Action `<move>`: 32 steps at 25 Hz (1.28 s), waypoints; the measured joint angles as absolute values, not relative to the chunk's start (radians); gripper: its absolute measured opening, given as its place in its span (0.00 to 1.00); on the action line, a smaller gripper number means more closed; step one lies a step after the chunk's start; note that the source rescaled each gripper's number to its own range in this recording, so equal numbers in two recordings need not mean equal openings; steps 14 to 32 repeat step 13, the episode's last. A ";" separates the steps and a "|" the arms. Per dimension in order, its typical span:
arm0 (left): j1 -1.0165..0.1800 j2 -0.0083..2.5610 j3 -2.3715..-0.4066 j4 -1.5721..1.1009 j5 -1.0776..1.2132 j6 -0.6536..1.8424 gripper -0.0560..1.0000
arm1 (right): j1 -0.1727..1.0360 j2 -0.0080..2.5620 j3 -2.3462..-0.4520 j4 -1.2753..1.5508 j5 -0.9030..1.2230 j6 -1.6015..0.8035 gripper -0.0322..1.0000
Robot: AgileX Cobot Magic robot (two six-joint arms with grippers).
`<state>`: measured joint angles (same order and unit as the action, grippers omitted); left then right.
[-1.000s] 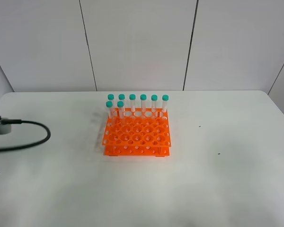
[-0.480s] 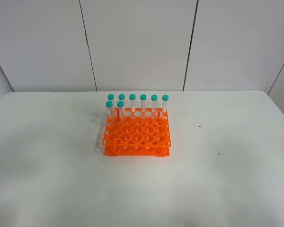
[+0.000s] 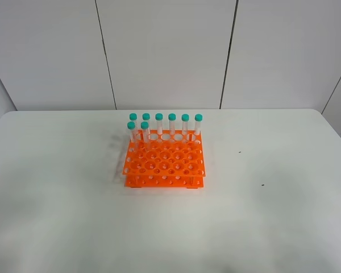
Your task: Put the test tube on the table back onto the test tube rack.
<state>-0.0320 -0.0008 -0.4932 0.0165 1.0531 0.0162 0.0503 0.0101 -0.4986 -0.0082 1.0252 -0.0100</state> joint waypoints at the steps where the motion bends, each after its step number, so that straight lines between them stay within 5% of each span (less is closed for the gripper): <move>1: -0.032 -0.003 -0.493 0.016 1.053 0.015 1.00 | 0.050 0.010 -0.499 -0.008 1.025 -0.010 0.89; 32: -0.032 -0.003 -0.493 0.016 1.053 0.012 1.00 | 0.050 0.010 -0.499 -0.008 1.025 -0.010 0.89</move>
